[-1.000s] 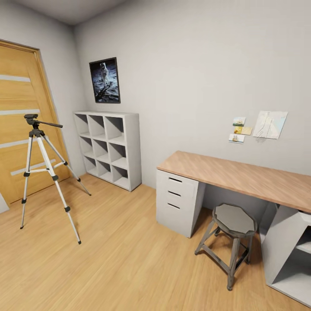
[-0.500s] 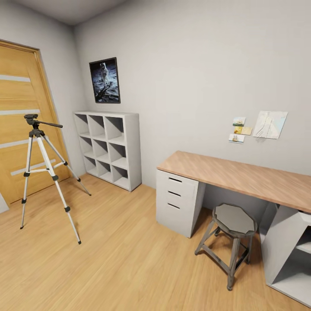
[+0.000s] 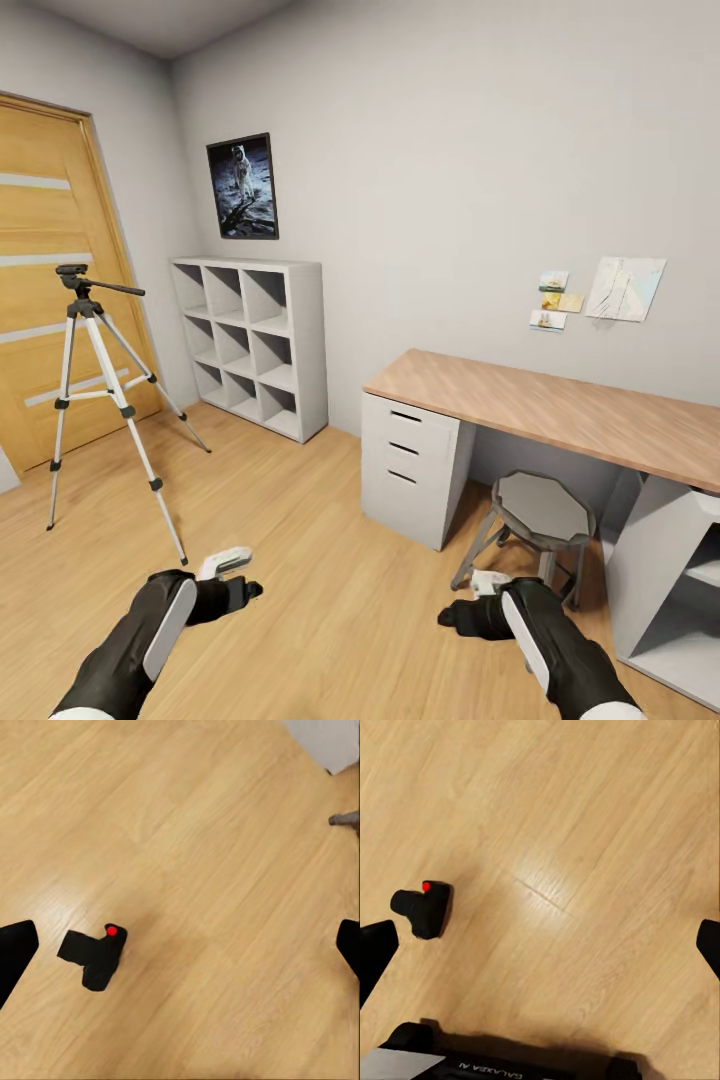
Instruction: Attach the digital camera to the camera tripod in the bedroom.
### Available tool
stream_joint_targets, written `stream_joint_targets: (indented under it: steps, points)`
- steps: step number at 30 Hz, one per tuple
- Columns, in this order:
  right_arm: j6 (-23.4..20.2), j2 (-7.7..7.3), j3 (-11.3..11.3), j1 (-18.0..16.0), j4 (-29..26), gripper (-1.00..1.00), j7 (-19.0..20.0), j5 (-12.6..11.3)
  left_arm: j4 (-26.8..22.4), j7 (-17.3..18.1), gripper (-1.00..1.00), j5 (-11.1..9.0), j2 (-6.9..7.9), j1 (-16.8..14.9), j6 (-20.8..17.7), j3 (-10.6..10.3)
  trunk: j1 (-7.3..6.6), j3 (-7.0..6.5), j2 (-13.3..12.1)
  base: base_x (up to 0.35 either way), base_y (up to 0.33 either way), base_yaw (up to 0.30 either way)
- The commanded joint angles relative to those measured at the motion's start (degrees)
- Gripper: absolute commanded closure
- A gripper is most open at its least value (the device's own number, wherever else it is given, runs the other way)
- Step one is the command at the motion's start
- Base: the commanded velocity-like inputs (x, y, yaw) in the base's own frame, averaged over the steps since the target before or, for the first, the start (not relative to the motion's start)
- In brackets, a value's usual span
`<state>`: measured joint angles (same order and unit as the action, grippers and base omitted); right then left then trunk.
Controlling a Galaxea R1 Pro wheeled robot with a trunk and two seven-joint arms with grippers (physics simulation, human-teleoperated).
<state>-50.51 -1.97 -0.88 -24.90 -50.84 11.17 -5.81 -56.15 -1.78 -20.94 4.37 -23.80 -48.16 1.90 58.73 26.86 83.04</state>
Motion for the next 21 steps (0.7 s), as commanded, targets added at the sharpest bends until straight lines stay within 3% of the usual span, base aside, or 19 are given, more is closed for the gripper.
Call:
stream_joint_targets:
  steps: [1,3,5,6,11,21]
  points:
    - [-0.92,0.10,-0.09,-1.02,-1.10,-1.00,0.38,-1.30,-0.64,-0.21,-1.00,-0.87,-1.30,-0.92,-0.37,-0.03,0.00,0.07,0.04,0.000,0.000,0.000]
    - [-1.44,0.30,-0.29,-1.87,-2.93,-1.00,0.72,-1.66,-1.96,-0.35,-1.00,-1.34,-3.25,-1.68,-0.59,-0.17,0.00,0.07,0.04,0.000,0.000,0.000]
    - [-1.66,0.38,-0.43,-2.20,-4.26,-1.00,0.85,-1.74,-3.27,-0.44,-1.00,-1.51,-4.26,-1.97,-0.77,-0.22,0.00,0.07,0.04,0.000,0.000,0.000]
    - [-1.95,0.31,-0.57,-2.61,-6.39,-1.00,1.42,-2.30,-6.98,-0.61,-1.00,-2.02,-6.07,-2.34,-1.04,-0.22,0.00,0.07,0.04,0.000,0.000,0.000]
    - [-1.96,0.07,-0.61,-2.71,-6.87,-1.00,1.72,-2.39,-6.51,-0.93,-1.00,-2.03,-7.10,-2.44,-1.02,-0.27,0.00,0.07,0.04,0.000,0.000,0.000]
    - [-1.94,0.14,-0.70,-2.70,-6.99,-1.00,2.02,-2.24,-5.51,-1.28,-1.00,-1.83,-7.59,-2.47,-0.86,-0.31,0.00,0.07,0.04,0.000,0.000,0.000]
